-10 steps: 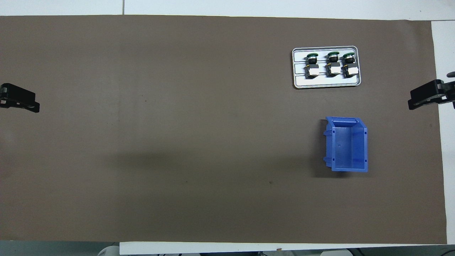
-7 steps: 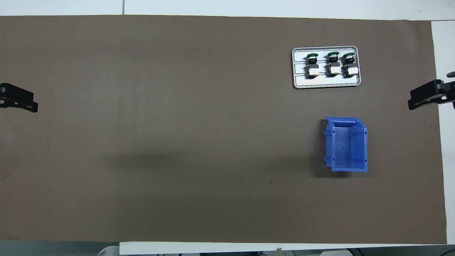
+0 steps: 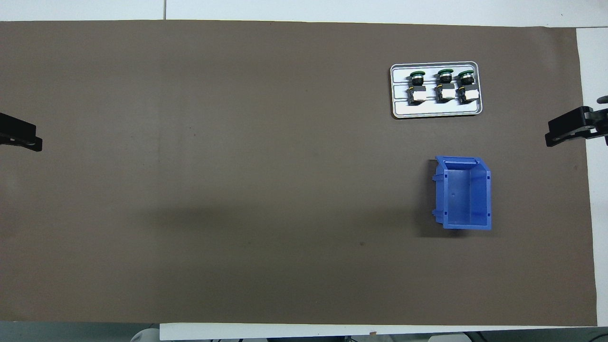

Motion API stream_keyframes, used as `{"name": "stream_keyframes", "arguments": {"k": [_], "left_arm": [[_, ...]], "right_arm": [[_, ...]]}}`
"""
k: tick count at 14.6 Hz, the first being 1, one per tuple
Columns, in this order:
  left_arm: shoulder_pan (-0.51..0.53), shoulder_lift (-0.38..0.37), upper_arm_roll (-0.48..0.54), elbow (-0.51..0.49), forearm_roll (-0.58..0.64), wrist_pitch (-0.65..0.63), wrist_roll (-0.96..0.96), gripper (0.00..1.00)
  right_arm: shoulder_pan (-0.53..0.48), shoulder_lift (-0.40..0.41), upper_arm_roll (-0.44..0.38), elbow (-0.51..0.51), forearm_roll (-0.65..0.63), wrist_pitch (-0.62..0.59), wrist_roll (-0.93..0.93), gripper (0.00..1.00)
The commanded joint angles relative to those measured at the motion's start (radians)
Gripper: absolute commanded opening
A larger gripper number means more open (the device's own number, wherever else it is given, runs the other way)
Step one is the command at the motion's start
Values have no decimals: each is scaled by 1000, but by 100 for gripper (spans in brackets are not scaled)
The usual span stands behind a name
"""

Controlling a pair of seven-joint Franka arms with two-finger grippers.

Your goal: Place and press button with both arms

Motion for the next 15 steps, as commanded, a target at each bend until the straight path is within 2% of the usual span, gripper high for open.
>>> {"name": "stream_keyframes", "arguments": {"k": [1, 7, 9, 11, 13, 15], "left_arm": [[-1, -10, 3, 4, 17, -18, 1, 100], [-2, -11, 3, -1, 17, -17, 3, 100], [-2, -11, 3, -4, 17, -15, 3, 100], [-1, -11, 3, -4, 17, -12, 1, 100], [-1, -11, 3, -6, 17, -12, 3, 100], [-2, -11, 3, -6, 17, -12, 3, 100]], "right_arm": [[-10, -18, 6, -22, -1, 12, -28, 100], [-11, -37, 3, -60, -1, 18, -22, 100], [-4, -38, 4, -67, -2, 43, -25, 100], [15, -27, 12, -82, 1, 118, -5, 100], [38, 66, 15, -70, 70, 202, 48, 100], [99, 162, 15, -64, 75, 335, 74, 100]]}}
